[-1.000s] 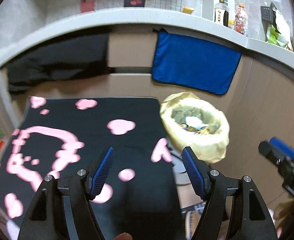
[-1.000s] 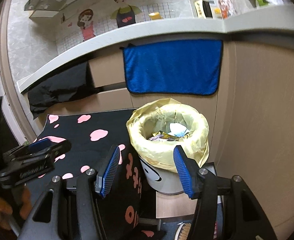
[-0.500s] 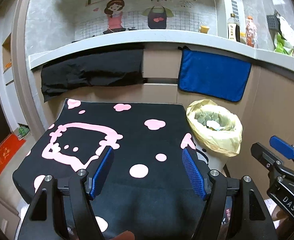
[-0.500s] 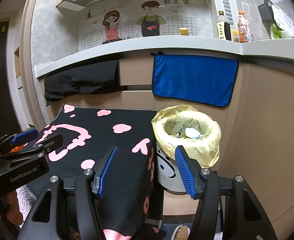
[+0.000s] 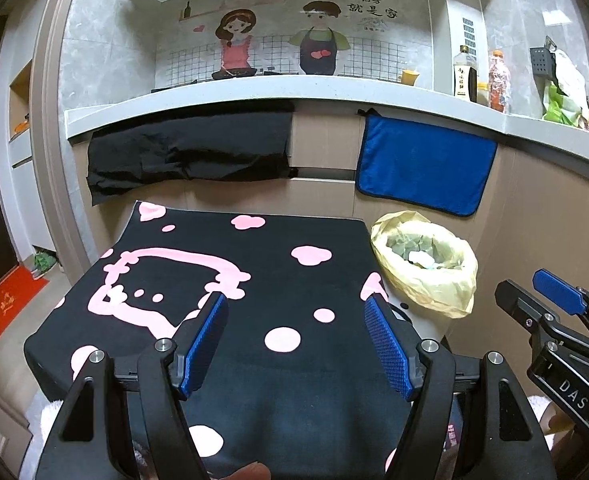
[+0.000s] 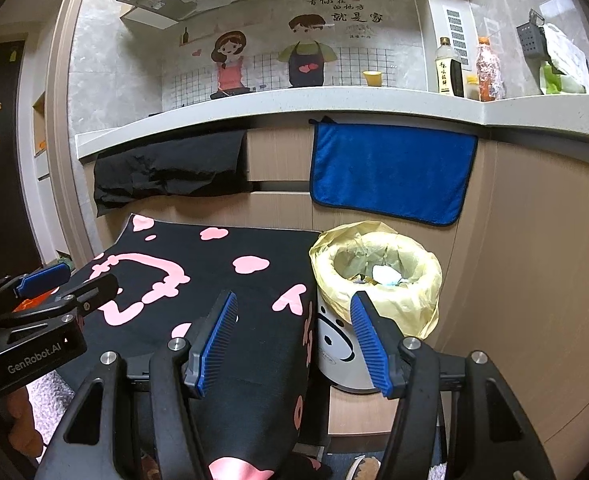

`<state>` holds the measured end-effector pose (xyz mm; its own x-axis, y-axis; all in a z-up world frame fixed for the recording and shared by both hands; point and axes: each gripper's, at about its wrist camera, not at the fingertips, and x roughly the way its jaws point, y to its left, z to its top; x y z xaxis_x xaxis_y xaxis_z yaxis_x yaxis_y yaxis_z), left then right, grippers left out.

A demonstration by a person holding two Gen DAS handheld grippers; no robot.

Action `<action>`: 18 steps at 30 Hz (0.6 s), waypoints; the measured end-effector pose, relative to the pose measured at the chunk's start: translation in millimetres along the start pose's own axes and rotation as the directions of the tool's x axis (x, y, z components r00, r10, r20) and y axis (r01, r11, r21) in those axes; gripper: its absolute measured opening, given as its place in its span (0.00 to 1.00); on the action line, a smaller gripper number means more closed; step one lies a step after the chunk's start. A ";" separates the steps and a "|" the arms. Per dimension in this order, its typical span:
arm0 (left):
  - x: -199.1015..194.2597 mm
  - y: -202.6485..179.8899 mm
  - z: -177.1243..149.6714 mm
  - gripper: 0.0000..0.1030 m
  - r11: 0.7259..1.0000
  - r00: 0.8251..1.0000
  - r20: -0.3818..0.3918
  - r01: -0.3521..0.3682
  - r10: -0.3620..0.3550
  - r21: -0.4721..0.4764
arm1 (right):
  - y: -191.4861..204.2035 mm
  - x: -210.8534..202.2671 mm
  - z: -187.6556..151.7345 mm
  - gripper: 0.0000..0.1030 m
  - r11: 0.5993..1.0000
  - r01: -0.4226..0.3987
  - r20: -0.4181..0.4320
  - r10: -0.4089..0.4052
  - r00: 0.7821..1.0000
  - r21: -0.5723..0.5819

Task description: Collect trash

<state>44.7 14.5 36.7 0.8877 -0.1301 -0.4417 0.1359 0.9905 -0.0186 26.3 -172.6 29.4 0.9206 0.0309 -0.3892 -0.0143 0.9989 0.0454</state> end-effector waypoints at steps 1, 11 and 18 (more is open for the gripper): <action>-0.2 -0.6 0.3 0.69 1.000 1.000 0.004 -0.001 0.001 0.002 | 0.2 -1.1 0.2 0.55 1.000 0.000 0.002 0.000 1.000 0.001; -6.9 -5.3 1.7 0.69 1.000 1.000 0.020 0.004 -0.004 0.004 | 2.1 -6.1 0.7 0.55 1.000 0.001 0.014 -0.001 1.000 -0.007; -7.2 -8.8 1.7 0.69 1.000 1.000 0.014 0.022 -0.022 0.014 | 1.1 -7.7 1.3 0.55 1.000 0.003 0.015 -0.003 1.000 -0.004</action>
<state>37.9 6.6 41.6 0.8906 -0.1523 -0.4285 0.1612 0.9868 -0.0156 19.7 -171.9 33.6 0.9264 0.0276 -0.3756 -0.0132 0.9991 0.0409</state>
